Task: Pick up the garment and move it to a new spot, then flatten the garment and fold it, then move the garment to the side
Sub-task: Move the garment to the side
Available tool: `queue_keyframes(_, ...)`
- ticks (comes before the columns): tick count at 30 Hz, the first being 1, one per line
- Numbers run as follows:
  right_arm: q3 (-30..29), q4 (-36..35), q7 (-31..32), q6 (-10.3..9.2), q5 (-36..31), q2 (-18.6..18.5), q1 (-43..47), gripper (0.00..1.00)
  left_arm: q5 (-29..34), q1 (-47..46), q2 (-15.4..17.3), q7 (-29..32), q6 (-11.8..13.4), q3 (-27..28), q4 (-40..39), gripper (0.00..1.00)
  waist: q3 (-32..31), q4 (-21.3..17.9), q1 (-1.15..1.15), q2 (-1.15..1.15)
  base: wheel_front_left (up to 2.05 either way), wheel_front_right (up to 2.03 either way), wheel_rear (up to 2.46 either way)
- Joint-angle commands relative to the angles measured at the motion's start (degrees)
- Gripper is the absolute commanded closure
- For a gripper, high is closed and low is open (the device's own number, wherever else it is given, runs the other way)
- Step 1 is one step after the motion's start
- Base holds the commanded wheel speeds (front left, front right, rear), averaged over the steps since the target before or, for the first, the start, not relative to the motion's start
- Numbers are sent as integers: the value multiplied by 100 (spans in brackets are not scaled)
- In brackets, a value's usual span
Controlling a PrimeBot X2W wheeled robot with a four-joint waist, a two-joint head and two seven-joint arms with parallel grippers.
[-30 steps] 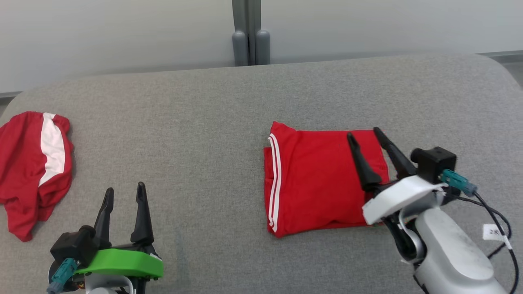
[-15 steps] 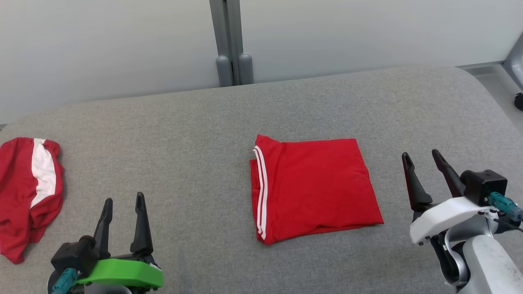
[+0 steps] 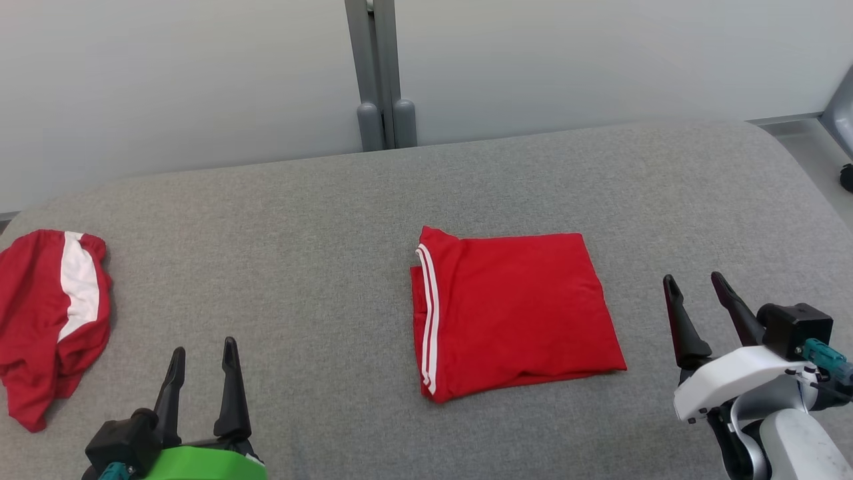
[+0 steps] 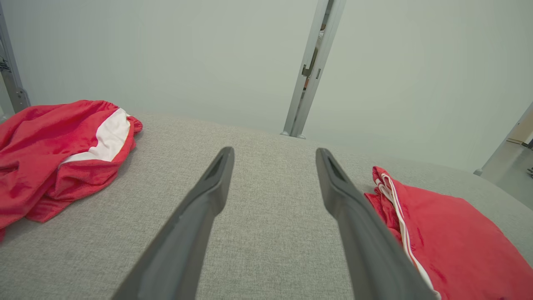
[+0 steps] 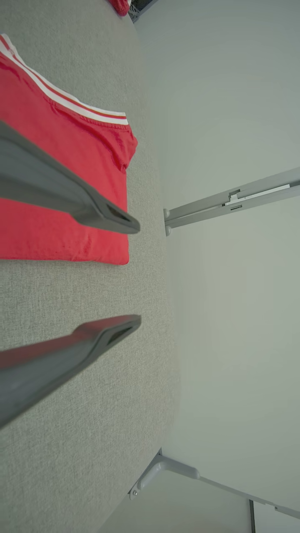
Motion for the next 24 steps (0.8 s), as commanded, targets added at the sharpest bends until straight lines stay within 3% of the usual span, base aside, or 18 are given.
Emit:
queue_keyframes(1, -43, -27, 10, -2, 15, 29, 101, 0, 56, 121, 15, 0, 27, -9, -40, 0, -4, -2, 0, 0, 0, 0, 0)
queue_keyframes(18, -57, -19, 156, -2, 53, 92, -62, 0, 94, 90, 15, 0, 51, -61, -69, 0, 70, 46, 0, 0, 0, 0, 0)
queue_keyframes(24, -14, 296, 988, -2, 149, 4, -528, 0, 100, -82, 15, 0, 51, -145, -126, 0, 272, 134, 0, 0, 0, 0, 0)
